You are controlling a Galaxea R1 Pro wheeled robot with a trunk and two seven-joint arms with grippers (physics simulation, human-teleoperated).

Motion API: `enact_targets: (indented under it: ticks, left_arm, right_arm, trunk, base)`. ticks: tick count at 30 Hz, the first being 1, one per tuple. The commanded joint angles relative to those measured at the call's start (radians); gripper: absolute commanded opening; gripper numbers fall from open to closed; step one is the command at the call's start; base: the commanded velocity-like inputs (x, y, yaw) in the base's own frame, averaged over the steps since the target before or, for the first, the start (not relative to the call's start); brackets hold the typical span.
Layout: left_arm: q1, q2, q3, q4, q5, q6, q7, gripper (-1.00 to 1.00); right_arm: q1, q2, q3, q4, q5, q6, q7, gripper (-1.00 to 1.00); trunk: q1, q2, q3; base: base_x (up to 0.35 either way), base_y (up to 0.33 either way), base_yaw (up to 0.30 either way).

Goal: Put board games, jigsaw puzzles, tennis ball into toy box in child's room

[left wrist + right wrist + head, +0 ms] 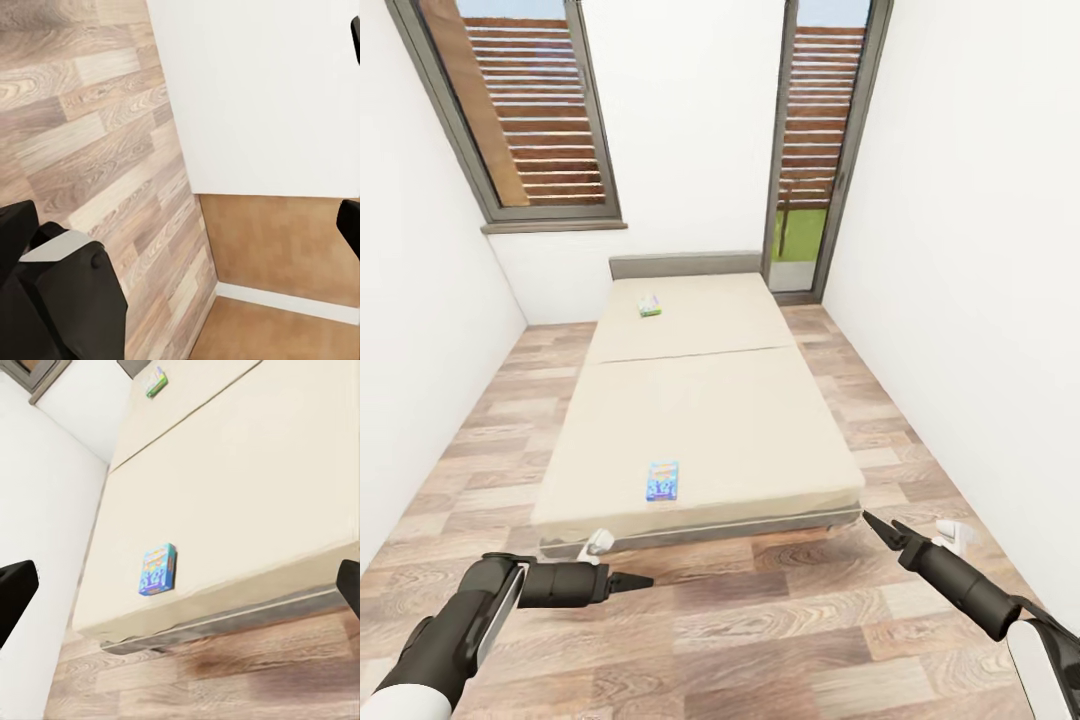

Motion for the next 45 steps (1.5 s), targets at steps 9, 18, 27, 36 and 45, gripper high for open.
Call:
enact_targets:
  ticks: [9,18,27,36,45]
  left_arm:
    - [-0.001,-0.001,0.002,-0.001,0.0,0.01,0.0,1.0]
    - [-0.002,-0.001,0.008,-0.004,0.001,0.012,-0.004,1.0]
    - [-0.003,-0.002,0.017,-0.021,0.0,0.011,0.002,1.0]
    - [-0.003,-0.005,0.016,-0.029,0.001,0.012,0.004,1.0]
    - [-0.002,-0.004,0.016,-0.033,0.003,0.012,0.0,1.0]
  right_arm:
    - [-0.001,0.0,-0.001,-0.002,-0.007,0.006,0.008,1.0]
    - [-0.001,-0.001,-0.003,-0.006,-0.007,0.006,0.015,1.0]
    - [-0.001,-0.006,-0.007,-0.007,-0.01,0.007,0.017,1.0]
    - [-0.001,-0.008,-0.008,-0.007,-0.01,0.005,0.02,1.0]
    - [-0.001,-0.006,-0.007,-0.007,-0.01,-0.009,0.034,1.0]
  trunk:
    - [0.001,-0.002,0.008]
    - [0.001,-0.002,0.019]
    - [0.001,-0.002,0.031]
    - [0.001,-0.002,0.045]
    - [0.001,-0.002,0.059]
  base:
    - [0.016,-0.015,0.22]
    - [0.19,-0.036,0.205]
    - [0.118,-0.02,0.181]
    - [0.074,-0.037,0.127]
    - [0.031,-0.049,0.084]
